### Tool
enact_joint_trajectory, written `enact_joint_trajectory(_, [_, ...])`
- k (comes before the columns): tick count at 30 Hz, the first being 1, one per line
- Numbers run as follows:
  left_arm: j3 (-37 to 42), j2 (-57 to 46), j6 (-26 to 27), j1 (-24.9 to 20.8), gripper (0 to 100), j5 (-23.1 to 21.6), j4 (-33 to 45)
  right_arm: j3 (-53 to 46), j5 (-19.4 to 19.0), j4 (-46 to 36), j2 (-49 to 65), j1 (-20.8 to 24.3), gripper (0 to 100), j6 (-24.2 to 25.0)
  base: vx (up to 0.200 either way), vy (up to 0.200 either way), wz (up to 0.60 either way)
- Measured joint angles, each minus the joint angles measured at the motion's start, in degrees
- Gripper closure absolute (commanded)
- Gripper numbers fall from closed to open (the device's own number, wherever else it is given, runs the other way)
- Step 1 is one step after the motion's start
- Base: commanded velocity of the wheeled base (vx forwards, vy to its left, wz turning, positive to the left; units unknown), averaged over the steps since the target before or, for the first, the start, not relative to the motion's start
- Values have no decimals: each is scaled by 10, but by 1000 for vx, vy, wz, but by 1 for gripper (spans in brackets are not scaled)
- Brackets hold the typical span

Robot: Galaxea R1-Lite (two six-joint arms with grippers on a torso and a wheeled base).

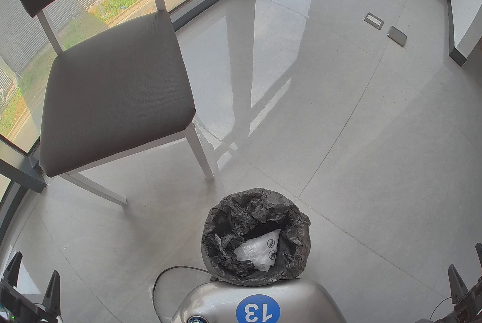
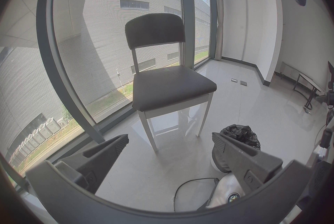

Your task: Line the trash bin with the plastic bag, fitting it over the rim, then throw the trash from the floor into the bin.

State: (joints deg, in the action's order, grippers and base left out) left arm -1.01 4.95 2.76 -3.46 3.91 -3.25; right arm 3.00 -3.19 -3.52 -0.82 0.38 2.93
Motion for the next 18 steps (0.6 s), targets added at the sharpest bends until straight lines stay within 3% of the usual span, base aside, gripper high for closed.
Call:
enact_joint_trajectory(8, [0, 0, 17, 0, 0, -27, 0, 0, -5, 0, 0, 0, 0, -3, 0, 0, 0])
enact_joint_trajectory(18, [0, 0, 14, -1, 0, 2, 0, 0, 10, 0, 0, 0, 0, -3, -200, 0, 0])
